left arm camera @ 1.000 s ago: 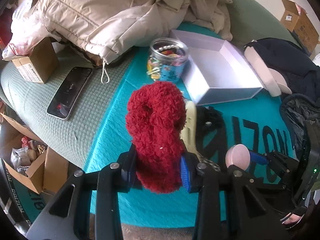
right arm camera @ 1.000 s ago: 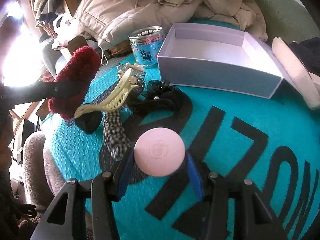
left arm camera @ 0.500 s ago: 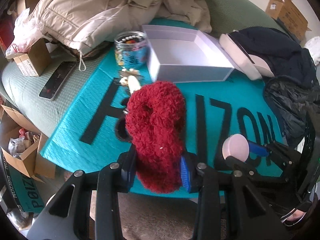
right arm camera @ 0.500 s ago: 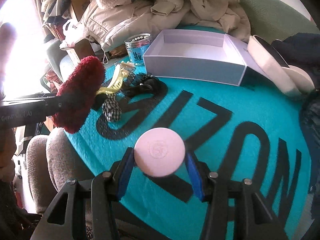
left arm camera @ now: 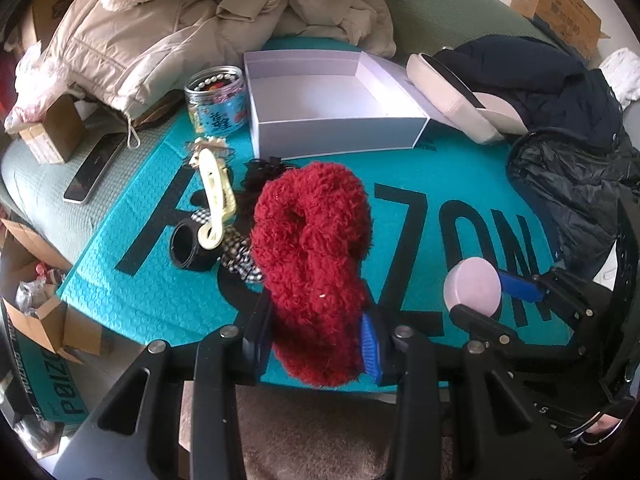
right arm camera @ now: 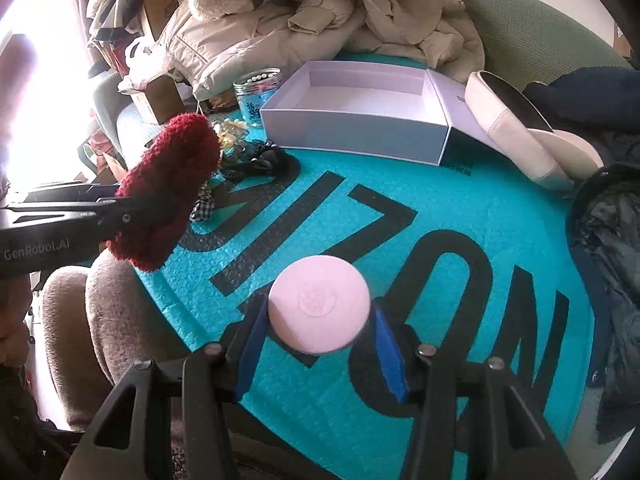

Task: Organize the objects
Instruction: 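Carry pink compact in right tool while left tool carries red scrunchie over white box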

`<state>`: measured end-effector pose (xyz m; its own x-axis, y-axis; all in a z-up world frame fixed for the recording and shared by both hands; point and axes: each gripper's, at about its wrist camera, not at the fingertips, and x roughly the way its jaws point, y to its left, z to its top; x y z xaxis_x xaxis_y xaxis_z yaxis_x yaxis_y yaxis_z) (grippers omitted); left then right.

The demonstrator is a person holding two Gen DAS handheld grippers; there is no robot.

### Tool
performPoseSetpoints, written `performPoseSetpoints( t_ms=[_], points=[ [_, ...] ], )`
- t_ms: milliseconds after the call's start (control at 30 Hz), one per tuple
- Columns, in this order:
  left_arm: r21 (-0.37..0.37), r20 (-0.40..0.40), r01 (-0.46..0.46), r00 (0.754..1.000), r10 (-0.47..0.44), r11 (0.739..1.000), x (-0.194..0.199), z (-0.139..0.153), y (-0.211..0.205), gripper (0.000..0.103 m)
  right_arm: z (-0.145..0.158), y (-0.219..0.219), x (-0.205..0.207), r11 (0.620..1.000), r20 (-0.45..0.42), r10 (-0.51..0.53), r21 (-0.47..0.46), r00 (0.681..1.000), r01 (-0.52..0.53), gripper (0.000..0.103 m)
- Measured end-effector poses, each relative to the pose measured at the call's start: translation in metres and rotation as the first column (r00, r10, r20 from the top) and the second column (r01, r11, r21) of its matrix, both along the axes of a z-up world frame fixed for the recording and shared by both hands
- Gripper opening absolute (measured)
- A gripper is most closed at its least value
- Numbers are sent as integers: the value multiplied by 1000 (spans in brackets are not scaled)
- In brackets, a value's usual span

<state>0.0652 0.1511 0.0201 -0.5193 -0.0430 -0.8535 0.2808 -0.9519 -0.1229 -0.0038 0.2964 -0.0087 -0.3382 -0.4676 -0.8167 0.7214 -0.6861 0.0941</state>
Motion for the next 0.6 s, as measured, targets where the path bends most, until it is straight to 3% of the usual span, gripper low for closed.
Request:
performPoseSetpoints(
  t_ms=[600],
  points=[
    [-66,64,76,995,-71,995,-89,8,-21,35,15,-34,-63,1000,-26,12,-13,1000,-13,52]
  ],
)
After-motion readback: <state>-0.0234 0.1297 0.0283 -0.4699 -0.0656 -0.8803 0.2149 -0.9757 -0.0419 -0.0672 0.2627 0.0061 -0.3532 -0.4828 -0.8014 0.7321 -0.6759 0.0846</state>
